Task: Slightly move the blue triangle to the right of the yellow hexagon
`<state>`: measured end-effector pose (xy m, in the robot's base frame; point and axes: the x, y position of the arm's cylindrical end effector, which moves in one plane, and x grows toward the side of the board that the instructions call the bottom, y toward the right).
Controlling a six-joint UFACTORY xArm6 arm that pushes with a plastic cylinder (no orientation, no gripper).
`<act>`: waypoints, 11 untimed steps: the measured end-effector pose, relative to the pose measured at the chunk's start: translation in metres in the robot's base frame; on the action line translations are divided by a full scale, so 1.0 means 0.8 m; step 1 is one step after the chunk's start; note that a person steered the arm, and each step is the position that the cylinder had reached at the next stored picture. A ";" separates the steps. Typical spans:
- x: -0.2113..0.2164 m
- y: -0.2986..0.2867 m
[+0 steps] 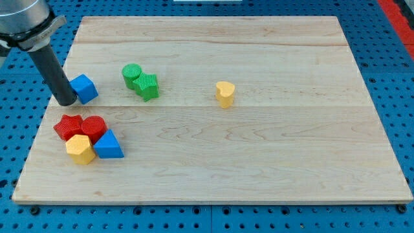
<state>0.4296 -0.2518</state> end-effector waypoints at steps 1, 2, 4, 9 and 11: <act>-0.010 0.000; -0.020 0.032; 0.053 0.113; 0.156 0.146; 0.148 0.154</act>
